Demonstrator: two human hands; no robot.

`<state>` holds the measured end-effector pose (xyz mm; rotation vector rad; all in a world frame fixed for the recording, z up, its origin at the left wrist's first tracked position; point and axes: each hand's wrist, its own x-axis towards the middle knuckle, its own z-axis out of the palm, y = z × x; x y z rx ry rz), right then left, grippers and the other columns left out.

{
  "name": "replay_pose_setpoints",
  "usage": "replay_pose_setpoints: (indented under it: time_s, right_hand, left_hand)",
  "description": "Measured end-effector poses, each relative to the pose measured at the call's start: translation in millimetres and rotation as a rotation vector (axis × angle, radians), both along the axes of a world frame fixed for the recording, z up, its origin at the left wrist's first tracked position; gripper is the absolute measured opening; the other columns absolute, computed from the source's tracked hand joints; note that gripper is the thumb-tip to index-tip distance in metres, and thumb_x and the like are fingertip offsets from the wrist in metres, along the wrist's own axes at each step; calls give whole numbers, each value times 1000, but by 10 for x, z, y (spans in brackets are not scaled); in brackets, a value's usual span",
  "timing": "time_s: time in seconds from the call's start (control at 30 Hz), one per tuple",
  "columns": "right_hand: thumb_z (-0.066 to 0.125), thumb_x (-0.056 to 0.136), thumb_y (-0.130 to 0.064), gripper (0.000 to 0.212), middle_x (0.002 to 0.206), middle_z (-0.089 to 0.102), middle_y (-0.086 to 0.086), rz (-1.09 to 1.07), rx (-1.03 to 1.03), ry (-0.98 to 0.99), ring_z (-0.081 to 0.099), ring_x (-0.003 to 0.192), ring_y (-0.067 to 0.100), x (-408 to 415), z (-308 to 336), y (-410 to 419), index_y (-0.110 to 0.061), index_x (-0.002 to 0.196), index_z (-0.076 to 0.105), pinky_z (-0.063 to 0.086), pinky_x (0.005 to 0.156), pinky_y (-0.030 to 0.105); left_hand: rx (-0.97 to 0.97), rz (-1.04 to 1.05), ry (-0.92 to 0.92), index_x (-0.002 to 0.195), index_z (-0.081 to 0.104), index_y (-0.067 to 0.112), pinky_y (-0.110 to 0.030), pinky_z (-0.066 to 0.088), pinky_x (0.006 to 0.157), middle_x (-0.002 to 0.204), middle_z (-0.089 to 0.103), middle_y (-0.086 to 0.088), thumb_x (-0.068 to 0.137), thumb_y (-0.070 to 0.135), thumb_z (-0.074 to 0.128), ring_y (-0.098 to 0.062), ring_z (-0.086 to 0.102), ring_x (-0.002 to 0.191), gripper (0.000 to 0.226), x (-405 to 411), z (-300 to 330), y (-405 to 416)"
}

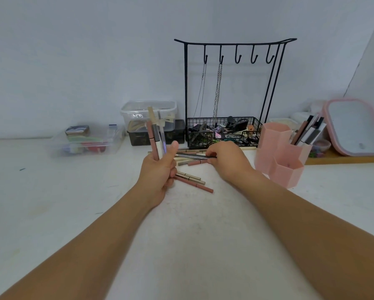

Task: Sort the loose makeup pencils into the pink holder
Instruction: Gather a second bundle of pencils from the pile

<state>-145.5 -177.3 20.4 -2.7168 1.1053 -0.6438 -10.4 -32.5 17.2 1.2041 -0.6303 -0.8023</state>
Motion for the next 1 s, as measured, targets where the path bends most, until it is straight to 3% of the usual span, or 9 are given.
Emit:
replay_pose_setpoints:
  time_s: [0.17,0.33,0.43,0.53,0.63,0.73,0.83,1.0]
  right_hand:
    - [55,88,-5,18,86,73,12,-12,-122,67,68,83,33,-2,-39,-46,-12,88,72,58,74,42]
    - [56,98,-14,15,87,71,3,-44,2,-175,64,79,24,-43,52,-66,-17,95,70,55,72,39]
    - [63,96,-13,6,85,76,2,54,265,-371,71,76,16,8,205,46,-14,93,68,58,71,34]
    - [69,93,-12,7,87,79,7,220,652,-467,72,75,12,40,384,259,-7,97,70,54,61,19]
    - [74,90,-13,10,80,72,7,341,859,-470,67,71,12,73,456,398,-5,97,73,55,64,21]
    - [74,87,-3,10,79,72,13,391,847,-419,65,64,11,138,410,463,-2,97,75,56,65,23]
    - [75,84,3,18,84,72,20,413,808,-382,66,66,15,192,338,527,3,102,76,58,67,24]
    - [83,80,-11,16,82,76,16,347,738,-342,67,67,13,159,374,504,-2,92,78,54,60,21]
  left_hand:
    - [18,18,44,71,40,23,-20,22,36,56,35,4,91,51,68,-9,32,48,44,27,7,-1]
    - [1,28,38,73,44,20,-19,28,36,53,42,4,93,47,67,-9,39,46,40,-8,20,11]
    - [-8,48,29,79,46,21,-20,26,37,52,39,7,91,45,71,-8,34,47,36,1,16,-4]
    - [-35,55,-9,78,52,21,-21,27,38,50,40,7,86,44,75,-10,33,47,34,-4,-1,-3]
    - [-83,41,-43,84,61,14,-20,30,38,48,43,9,75,46,80,-9,35,43,38,4,-7,7]
    - [-105,20,-60,94,63,11,-19,30,36,50,49,8,69,41,82,-8,37,41,43,5,5,26]
    - [-95,0,-48,83,61,11,-16,33,34,50,57,6,84,19,79,-5,46,37,20,-37,17,36]
    - [9,69,-60,77,59,14,-21,29,38,56,52,-1,95,24,68,-12,42,47,22,21,-7,-10]
